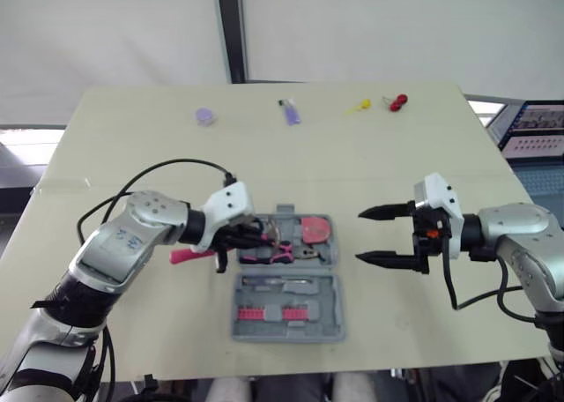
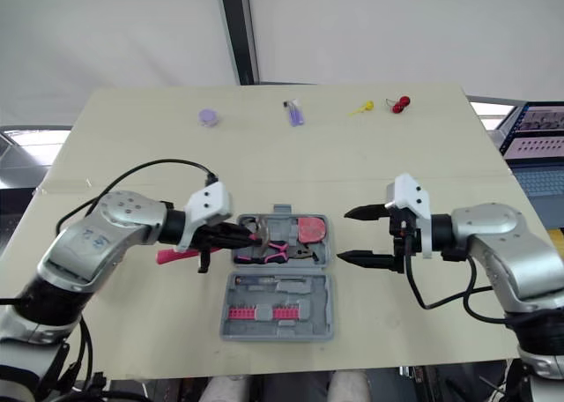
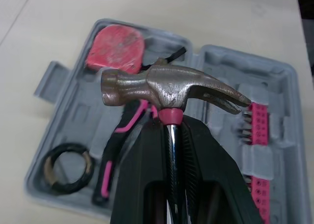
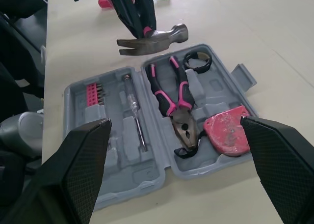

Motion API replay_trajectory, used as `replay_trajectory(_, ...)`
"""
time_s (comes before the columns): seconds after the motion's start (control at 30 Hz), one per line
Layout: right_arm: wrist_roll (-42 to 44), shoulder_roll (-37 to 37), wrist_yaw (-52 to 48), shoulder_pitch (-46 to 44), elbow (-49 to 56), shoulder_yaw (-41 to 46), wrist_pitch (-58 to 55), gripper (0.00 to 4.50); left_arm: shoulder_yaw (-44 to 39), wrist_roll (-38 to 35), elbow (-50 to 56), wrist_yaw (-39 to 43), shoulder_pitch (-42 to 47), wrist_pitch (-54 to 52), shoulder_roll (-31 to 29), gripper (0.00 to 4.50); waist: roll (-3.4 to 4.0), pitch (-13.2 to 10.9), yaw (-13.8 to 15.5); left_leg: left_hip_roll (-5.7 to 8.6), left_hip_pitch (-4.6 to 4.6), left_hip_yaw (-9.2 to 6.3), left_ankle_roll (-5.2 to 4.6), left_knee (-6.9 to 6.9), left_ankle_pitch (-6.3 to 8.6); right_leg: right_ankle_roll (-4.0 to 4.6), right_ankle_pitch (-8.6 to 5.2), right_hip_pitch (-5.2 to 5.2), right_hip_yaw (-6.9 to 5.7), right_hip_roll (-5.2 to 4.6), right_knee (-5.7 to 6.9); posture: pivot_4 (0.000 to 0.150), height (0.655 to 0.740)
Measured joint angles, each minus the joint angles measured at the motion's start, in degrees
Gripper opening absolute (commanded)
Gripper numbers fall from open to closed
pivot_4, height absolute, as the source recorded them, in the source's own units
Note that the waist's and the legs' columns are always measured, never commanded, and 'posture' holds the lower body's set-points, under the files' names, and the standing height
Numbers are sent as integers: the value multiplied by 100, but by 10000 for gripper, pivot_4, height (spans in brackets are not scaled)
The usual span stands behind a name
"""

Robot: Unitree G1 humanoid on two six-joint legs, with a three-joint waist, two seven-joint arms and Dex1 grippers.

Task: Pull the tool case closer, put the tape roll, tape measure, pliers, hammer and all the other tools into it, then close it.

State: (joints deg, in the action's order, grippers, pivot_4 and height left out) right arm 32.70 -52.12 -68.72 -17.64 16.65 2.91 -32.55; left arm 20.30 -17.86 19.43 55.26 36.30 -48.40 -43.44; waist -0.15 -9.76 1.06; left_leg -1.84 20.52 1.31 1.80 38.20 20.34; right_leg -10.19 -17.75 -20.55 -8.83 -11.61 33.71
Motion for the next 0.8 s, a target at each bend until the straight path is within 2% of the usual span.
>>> replay_trajectory(0.13,4,-128,44,471,270,224,-2,45000,759,315,-29,43,316,-218,170,360,-2,-2,53,0,5,0,-1,9,-1,1,1,1,1,0,1,1500,7400)
replay_trajectory(0.4,114,-465,-73,1149,552,687,-13,45000,1508,666,-123,-231,694,-791,891,360,-7,-6,149,1,13,-1,-4,25,1,3,2,1,0,0,1,1500,7400)
replay_trajectory(0.63,44,-803,-441,1219,365,738,164,45000,2089,837,-68,-459,858,-1301,1250,360,-9,-6,181,1,15,-1,-6,35,2,5,3,2,1,0,1,1500,7400)
replay_trajectory(0.8,3,-804,-442,1021,285,631,235,45000,2197,912,43,-655,860,-1497,1456,360,-9,-7,183,1,29,-6,-8,50,2,5,3,0,-2,1,2,1500,7400)
